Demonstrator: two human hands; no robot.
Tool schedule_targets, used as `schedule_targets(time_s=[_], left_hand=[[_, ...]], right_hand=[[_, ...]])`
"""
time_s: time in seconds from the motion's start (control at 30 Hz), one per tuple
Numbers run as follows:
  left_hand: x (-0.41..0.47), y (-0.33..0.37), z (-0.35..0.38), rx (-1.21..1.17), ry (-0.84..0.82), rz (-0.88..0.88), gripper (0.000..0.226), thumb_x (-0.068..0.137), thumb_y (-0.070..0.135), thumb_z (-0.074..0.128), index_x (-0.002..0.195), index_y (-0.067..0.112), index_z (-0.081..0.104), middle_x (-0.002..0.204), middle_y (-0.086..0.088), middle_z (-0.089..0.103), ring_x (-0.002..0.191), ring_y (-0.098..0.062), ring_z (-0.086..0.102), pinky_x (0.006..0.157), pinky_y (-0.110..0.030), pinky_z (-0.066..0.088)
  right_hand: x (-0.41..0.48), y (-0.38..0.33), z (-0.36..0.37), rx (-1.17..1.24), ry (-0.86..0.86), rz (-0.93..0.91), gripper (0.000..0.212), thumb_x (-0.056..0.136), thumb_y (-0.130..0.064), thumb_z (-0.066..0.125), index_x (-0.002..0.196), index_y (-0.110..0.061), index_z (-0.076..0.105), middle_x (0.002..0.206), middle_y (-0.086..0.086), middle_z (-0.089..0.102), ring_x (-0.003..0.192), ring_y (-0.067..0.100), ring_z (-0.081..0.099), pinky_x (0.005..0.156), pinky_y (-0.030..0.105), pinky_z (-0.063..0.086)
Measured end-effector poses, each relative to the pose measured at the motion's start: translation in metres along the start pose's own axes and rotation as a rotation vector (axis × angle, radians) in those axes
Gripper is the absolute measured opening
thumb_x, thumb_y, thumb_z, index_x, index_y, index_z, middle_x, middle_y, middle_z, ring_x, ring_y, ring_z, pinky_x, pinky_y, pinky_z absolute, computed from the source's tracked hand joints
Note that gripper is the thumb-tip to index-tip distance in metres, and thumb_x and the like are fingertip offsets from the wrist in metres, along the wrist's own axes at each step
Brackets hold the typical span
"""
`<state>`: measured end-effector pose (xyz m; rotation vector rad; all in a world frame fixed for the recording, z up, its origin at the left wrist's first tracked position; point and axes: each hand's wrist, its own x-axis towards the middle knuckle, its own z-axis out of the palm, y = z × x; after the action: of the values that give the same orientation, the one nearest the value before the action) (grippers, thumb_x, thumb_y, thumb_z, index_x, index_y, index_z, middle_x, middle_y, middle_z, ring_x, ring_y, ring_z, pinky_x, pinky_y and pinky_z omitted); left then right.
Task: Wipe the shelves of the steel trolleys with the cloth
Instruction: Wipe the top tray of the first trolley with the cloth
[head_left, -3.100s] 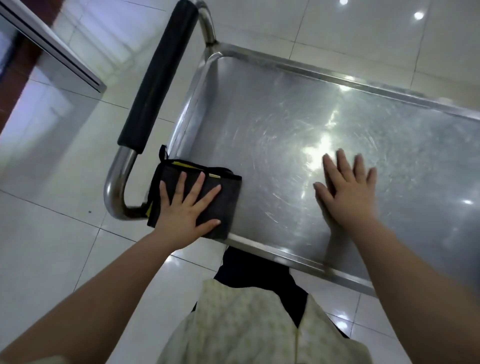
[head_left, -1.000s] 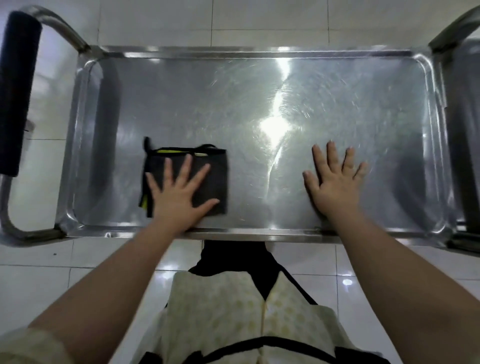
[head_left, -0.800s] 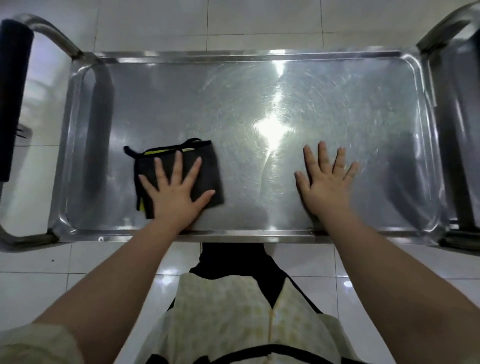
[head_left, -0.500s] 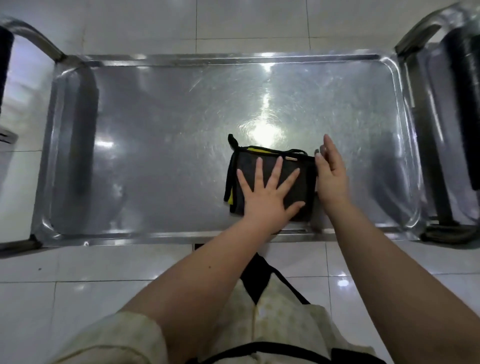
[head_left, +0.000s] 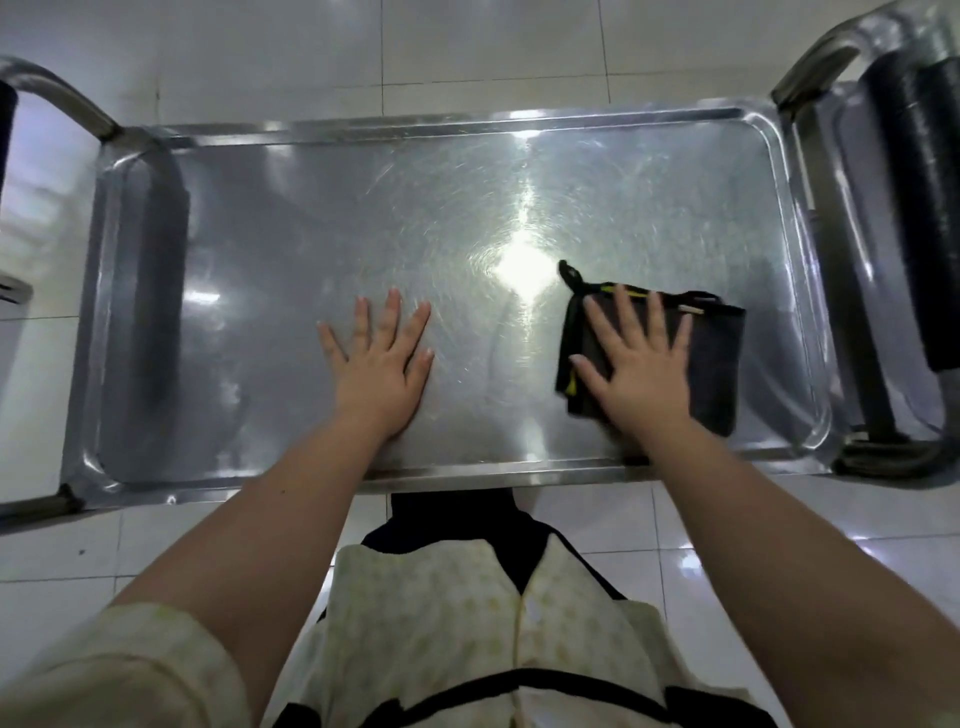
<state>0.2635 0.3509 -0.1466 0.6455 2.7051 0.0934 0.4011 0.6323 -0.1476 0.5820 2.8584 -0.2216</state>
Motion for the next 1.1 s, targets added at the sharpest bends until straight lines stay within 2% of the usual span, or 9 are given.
schedule_targets(time_s=[0.1, 0.17, 0.27, 0.37, 0.5, 0.63, 0.83, 1.0, 1.1], left_hand=[[0.0, 0.001, 0.002, 0.013, 0.003, -0.005, 0.055, 0.102, 0.055, 0.013, 0.153, 0.046, -0.004, 0.164, 0.008, -0.013, 0.149, -0.026, -0.019, 0.111, -0.065, -0.017], [0.0, 0.001, 0.002, 0.009, 0.003, -0.001, 0.054, 0.102, 0.055, 0.012, 0.153, 0.046, -0.005, 0.164, 0.009, -0.014, 0.149, -0.026, -0.02, 0.111, -0.065, -0.018], [0.001, -0.001, 0.001, 0.001, 0.003, 0.002, 0.054, 0.102, 0.054, 0.012, 0.153, 0.046, -0.005, 0.164, 0.009, -0.015, 0.149, -0.026, -0.02, 0.111, -0.066, -0.017], [0.002, -0.003, 0.002, -0.015, 0.024, 0.005, 0.053, 0.103, 0.05, 0.016, 0.152, 0.047, -0.004, 0.164, 0.009, -0.011, 0.15, -0.026, -0.016, 0.111, -0.067, -0.013], [0.003, -0.008, 0.006, -0.024, 0.035, 0.014, 0.052, 0.103, 0.047, 0.015, 0.148, 0.05, -0.01, 0.164, 0.01, -0.009, 0.15, -0.024, -0.014, 0.113, -0.067, -0.009], [0.002, -0.002, 0.007, -0.042, 0.037, 0.013, 0.053, 0.102, 0.05, 0.016, 0.152, 0.048, -0.002, 0.164, 0.01, -0.008, 0.15, -0.024, -0.013, 0.112, -0.066, -0.013], [0.002, -0.004, 0.008, -0.038, 0.039, 0.021, 0.055, 0.099, 0.053, 0.009, 0.153, 0.047, -0.001, 0.164, 0.008, -0.009, 0.15, -0.026, -0.014, 0.112, -0.066, -0.014], [0.002, -0.005, 0.007, -0.021, 0.03, 0.018, 0.054, 0.101, 0.052, 0.01, 0.153, 0.046, -0.002, 0.165, 0.007, -0.009, 0.15, -0.026, -0.015, 0.111, -0.068, -0.012], [0.003, -0.004, 0.002, -0.031, 0.016, 0.02, 0.054, 0.101, 0.051, 0.014, 0.154, 0.046, 0.002, 0.165, 0.008, -0.008, 0.15, -0.026, -0.015, 0.107, -0.072, -0.014]], right_hand=[[-0.011, 0.074, -0.01, -0.003, -0.002, 0.249, 0.078, 0.085, -0.079, 0.004, 0.154, -0.043, 0.003, 0.165, -0.001, 0.002, 0.15, 0.035, -0.003, 0.116, 0.064, -0.001], [-0.016, 0.066, -0.011, -0.015, -0.027, 0.315, 0.077, 0.085, -0.076, 0.001, 0.154, -0.042, -0.003, 0.165, -0.003, -0.003, 0.149, 0.036, -0.007, 0.115, 0.064, -0.002], [-0.027, -0.017, 0.001, -0.054, -0.037, 0.069, 0.071, 0.09, -0.069, 0.005, 0.153, -0.04, -0.005, 0.165, -0.004, -0.004, 0.149, 0.037, -0.01, 0.114, 0.064, -0.004], [-0.049, -0.118, 0.019, -0.037, -0.021, -0.324, 0.068, 0.093, -0.064, 0.026, 0.155, -0.036, 0.018, 0.164, -0.002, 0.013, 0.149, 0.039, 0.003, 0.113, 0.068, 0.007], [-0.045, -0.136, 0.022, -0.005, 0.005, -0.443, 0.068, 0.092, -0.065, 0.038, 0.153, -0.04, 0.024, 0.163, -0.003, 0.017, 0.15, 0.036, 0.006, 0.116, 0.065, 0.004], [-0.042, -0.04, 0.013, -0.016, 0.047, -0.259, 0.074, 0.086, -0.071, 0.036, 0.152, -0.04, 0.023, 0.162, -0.004, 0.019, 0.149, 0.04, 0.008, 0.116, 0.064, 0.008], [-0.047, 0.095, -0.013, 0.04, -0.079, 0.041, 0.085, 0.081, -0.085, 0.017, 0.153, -0.041, 0.004, 0.164, -0.006, 0.007, 0.15, 0.026, -0.004, 0.118, 0.059, -0.003], [-0.044, 0.05, -0.001, -0.015, -0.06, 0.397, 0.077, 0.081, -0.081, 0.001, 0.15, -0.048, -0.01, 0.162, -0.007, -0.018, 0.147, 0.042, -0.013, 0.114, 0.064, -0.009], [-0.032, -0.026, 0.004, -0.027, -0.081, 0.17, 0.077, 0.08, -0.08, 0.005, 0.148, -0.049, -0.016, 0.161, -0.006, -0.021, 0.145, 0.047, -0.016, 0.111, 0.067, -0.011]])
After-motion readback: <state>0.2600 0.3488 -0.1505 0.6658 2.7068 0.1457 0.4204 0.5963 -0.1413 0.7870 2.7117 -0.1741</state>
